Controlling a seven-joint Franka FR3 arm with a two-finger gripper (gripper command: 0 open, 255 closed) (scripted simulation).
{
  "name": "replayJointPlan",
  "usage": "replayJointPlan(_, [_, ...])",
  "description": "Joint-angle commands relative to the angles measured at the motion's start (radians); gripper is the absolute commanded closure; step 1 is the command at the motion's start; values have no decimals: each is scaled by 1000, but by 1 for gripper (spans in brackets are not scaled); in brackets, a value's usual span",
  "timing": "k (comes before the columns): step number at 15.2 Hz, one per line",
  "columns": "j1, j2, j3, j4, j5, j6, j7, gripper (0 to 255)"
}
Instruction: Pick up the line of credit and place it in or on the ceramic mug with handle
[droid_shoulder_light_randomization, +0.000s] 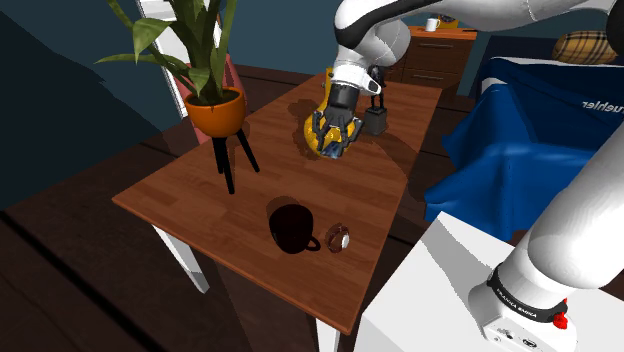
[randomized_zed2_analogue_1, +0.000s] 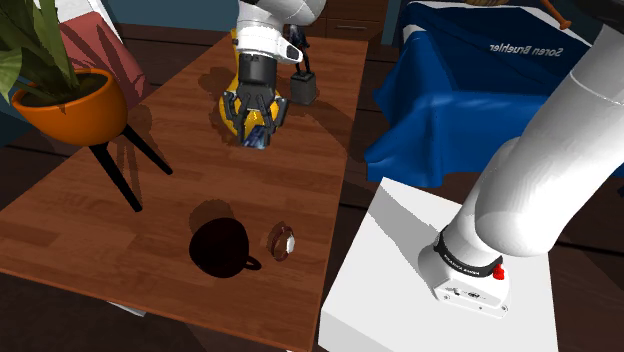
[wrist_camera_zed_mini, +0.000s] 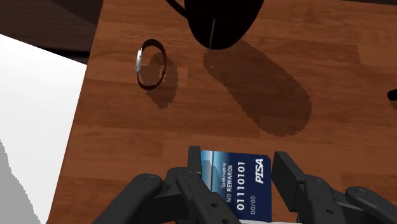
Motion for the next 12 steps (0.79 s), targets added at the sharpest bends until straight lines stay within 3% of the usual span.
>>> replayJointPlan(1, [-1, -7, -1, 19, -2, -24, 12, 255])
replayJointPlan(5, [-3, -16, -3, 53, -6, -62, 31, 255])
replayJointPlan(12, [75, -121, 85, -61, 52, 26, 151, 255])
